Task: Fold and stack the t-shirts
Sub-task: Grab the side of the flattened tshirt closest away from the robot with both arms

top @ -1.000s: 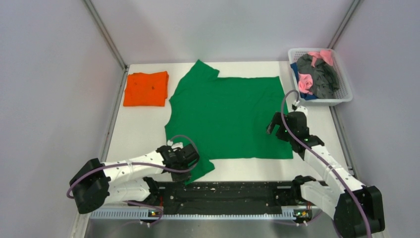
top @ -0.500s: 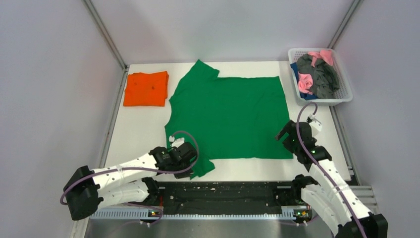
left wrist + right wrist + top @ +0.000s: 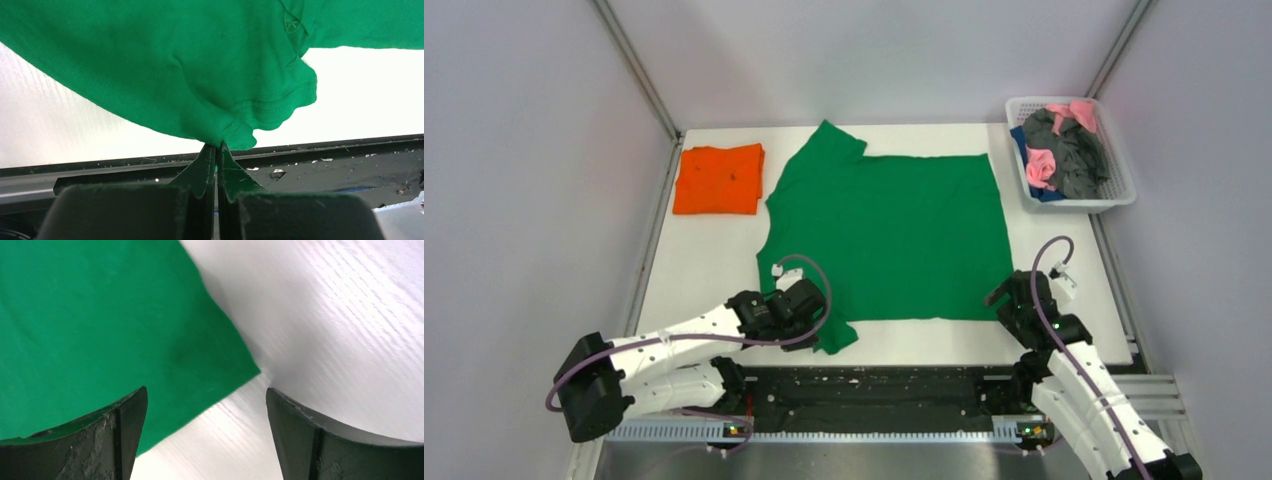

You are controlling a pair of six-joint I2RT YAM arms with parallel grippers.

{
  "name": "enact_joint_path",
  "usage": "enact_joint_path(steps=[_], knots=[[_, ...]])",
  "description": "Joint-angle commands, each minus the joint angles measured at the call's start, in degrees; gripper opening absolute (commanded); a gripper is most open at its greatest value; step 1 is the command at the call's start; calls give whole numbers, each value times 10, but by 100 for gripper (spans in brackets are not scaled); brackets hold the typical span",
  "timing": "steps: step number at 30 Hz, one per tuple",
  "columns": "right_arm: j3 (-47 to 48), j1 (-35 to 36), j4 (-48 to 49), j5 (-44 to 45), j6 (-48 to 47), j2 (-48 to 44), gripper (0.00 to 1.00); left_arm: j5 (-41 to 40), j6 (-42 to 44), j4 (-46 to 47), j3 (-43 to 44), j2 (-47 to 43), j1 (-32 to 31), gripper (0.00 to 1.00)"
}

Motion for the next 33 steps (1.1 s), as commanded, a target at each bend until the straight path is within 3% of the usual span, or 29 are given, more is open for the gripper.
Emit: enact_joint_path(steps=[1, 6, 12, 16, 18, 24, 33], knots=[[-17, -3, 32, 14, 21, 9, 86, -28, 6, 7, 19, -15, 1, 0], [-26, -3, 63, 14, 12, 32, 73, -47, 2, 4, 24, -28, 1, 0], [-22, -3, 74, 12, -12, 26, 21, -70, -2, -29, 50, -36, 2, 0], [-19, -2, 76, 12, -23, 28, 5, -75, 6, -30, 62, -42, 2, 0], [-15, -3, 82, 13, -31, 32, 0, -77, 10, -25, 67, -42, 3, 0], [7, -3, 103, 4, -65, 45, 0, -97, 37, 7, 84, -39, 18, 0], [52, -2, 151, 0, -130, 75, 0, -77, 128, 66, 151, 24, 93, 0]])
